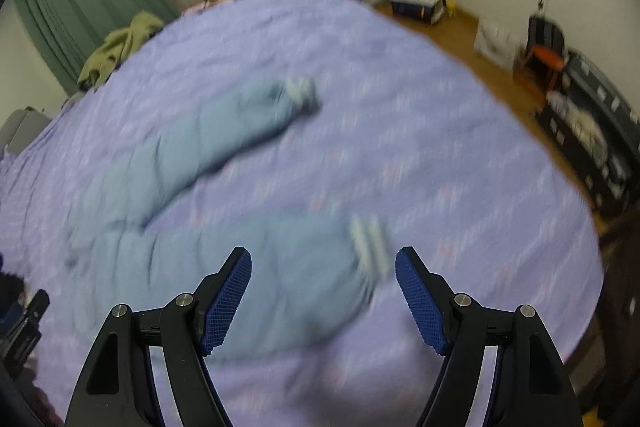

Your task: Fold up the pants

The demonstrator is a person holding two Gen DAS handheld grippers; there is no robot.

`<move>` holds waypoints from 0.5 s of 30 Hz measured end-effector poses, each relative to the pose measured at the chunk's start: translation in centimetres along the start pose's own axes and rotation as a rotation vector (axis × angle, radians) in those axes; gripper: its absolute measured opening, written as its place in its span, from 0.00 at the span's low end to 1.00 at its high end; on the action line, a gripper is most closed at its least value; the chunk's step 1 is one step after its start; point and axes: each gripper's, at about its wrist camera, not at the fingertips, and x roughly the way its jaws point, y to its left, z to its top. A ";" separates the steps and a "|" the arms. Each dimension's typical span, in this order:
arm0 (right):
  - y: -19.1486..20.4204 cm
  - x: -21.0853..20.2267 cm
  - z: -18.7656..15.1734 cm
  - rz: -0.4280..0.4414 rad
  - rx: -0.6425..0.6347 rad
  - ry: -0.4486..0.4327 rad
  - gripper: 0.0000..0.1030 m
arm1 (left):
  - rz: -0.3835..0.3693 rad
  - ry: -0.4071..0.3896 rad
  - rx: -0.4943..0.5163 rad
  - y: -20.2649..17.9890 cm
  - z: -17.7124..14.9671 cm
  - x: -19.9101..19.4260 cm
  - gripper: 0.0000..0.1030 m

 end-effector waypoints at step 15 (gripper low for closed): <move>3.9 5.1 -7.7 0.076 0.233 0.122 0.72 | -0.132 0.124 -0.112 6.5 -3.8 6.4 0.95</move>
